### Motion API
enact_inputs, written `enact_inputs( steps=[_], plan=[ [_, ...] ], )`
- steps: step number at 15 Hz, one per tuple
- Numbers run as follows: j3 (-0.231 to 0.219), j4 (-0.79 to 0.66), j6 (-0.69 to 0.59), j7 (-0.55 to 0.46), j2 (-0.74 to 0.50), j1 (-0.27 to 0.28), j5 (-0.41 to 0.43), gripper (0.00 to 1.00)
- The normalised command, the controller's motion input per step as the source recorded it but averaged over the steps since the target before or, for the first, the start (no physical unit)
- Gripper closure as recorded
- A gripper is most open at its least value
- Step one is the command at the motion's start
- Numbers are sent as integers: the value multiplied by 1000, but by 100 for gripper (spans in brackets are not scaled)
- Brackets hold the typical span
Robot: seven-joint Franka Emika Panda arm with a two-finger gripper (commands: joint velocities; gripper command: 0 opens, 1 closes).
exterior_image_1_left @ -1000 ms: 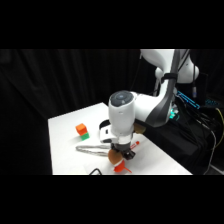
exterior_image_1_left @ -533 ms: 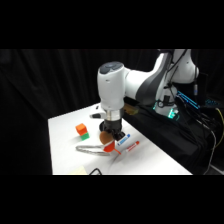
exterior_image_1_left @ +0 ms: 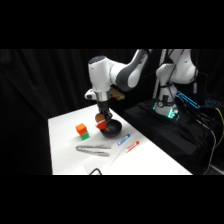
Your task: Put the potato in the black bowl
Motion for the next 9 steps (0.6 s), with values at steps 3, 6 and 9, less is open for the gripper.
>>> enact_inputs(
  steps=[3,6,9],
  plan=[
    [-23,-242,63,-137,-170,-109,11,99],
    [10,-182,162,-181,-12,-72,95,98],
    [22,-90,221,-239,95,-81,153,70]
  ],
)
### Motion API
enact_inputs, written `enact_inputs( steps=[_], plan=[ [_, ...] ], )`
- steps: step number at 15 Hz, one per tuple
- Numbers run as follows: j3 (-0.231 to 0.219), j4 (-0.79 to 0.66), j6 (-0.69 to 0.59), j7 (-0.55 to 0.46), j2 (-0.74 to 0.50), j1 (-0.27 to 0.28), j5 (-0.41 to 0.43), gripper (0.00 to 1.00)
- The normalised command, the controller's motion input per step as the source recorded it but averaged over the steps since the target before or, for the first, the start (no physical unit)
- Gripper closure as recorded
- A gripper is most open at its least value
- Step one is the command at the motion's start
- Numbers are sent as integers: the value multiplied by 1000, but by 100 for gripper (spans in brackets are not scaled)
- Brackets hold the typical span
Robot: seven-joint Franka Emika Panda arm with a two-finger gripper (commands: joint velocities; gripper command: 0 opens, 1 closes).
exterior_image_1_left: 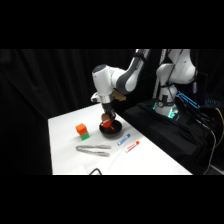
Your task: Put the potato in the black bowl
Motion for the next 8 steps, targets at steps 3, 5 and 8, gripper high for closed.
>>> enact_inputs(
  steps=[3,5,8],
  plan=[
    [36,-12,212,-268,133,-95,167,47],
    [49,44,151,-265,134,-100,155,30],
    [42,65,51,-204,46,-74,87,7]
  ],
)
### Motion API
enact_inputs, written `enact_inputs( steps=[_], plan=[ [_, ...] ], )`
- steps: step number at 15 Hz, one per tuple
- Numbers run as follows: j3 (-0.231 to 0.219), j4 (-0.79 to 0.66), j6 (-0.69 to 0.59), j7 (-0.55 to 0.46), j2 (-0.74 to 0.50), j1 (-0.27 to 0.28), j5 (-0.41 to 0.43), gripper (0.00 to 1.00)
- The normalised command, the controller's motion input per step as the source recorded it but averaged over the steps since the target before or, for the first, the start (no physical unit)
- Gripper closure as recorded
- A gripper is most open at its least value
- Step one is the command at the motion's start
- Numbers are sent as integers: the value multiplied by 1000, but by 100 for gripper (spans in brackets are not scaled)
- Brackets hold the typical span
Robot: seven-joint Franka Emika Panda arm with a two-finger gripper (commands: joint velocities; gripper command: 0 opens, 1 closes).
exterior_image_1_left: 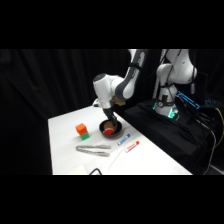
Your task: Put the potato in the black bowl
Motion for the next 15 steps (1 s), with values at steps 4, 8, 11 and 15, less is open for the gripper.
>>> enact_inputs(
  steps=[4,8,11,15],
  plan=[
    [15,5,-136,-68,-249,10,-48,0],
    [12,-32,-352,7,-516,61,-111,0],
    [29,85,-464,41,-427,56,-118,0],
    [32,221,-349,-13,-116,28,13,0]
  ],
)
